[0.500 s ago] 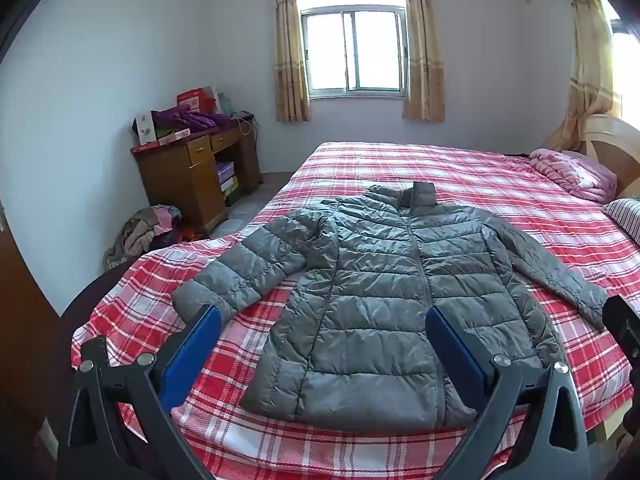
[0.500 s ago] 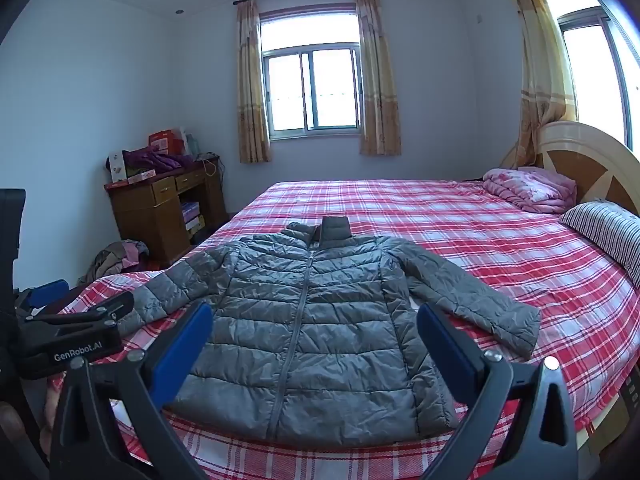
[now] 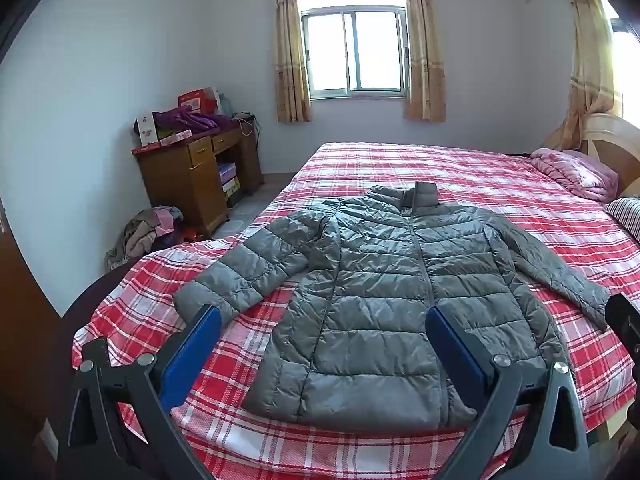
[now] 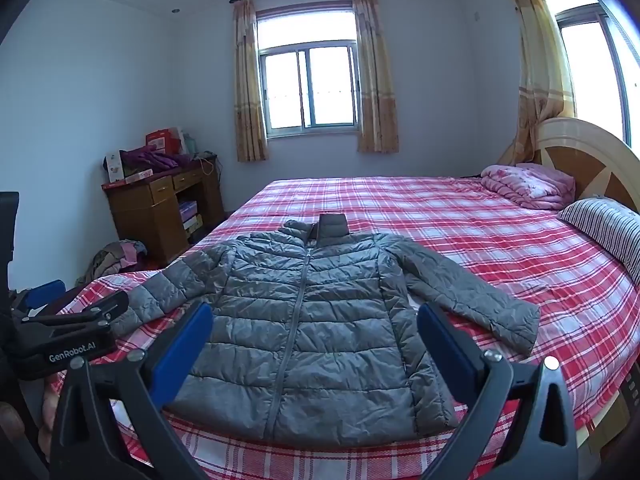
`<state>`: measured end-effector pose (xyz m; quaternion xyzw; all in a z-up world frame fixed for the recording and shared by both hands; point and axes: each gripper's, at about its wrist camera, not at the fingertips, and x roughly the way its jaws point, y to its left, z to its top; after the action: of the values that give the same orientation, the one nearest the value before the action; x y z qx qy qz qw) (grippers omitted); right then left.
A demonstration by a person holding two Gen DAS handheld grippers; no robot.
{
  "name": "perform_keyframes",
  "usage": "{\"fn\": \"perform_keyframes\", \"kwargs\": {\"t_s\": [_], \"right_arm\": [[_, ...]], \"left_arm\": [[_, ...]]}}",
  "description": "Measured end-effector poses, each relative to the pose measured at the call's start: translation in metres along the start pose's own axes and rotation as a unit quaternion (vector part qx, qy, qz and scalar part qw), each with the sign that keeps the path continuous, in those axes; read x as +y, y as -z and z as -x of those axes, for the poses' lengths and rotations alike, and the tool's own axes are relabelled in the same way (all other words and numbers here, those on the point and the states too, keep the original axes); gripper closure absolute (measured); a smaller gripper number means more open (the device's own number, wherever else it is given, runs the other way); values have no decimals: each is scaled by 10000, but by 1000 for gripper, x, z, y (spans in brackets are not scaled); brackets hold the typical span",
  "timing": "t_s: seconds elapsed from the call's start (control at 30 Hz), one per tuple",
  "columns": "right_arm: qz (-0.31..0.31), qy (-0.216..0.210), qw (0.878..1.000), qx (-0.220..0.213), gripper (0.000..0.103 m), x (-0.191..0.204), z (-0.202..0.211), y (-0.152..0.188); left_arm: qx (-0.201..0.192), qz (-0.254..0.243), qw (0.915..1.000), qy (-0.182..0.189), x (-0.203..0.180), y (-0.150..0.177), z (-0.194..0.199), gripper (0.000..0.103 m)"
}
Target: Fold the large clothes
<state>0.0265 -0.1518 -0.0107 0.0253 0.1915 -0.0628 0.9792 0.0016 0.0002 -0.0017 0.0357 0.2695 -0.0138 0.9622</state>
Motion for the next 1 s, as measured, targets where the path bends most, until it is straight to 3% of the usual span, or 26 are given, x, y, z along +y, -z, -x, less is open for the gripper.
{"fn": "perform_keyframes", "kwargs": {"t_s": [1.0], "right_arm": [[-22,-13,10000,58,0,2,-3,6]], "left_arm": [[-166,-53,9998,-102,2,-3,2,1]]}}
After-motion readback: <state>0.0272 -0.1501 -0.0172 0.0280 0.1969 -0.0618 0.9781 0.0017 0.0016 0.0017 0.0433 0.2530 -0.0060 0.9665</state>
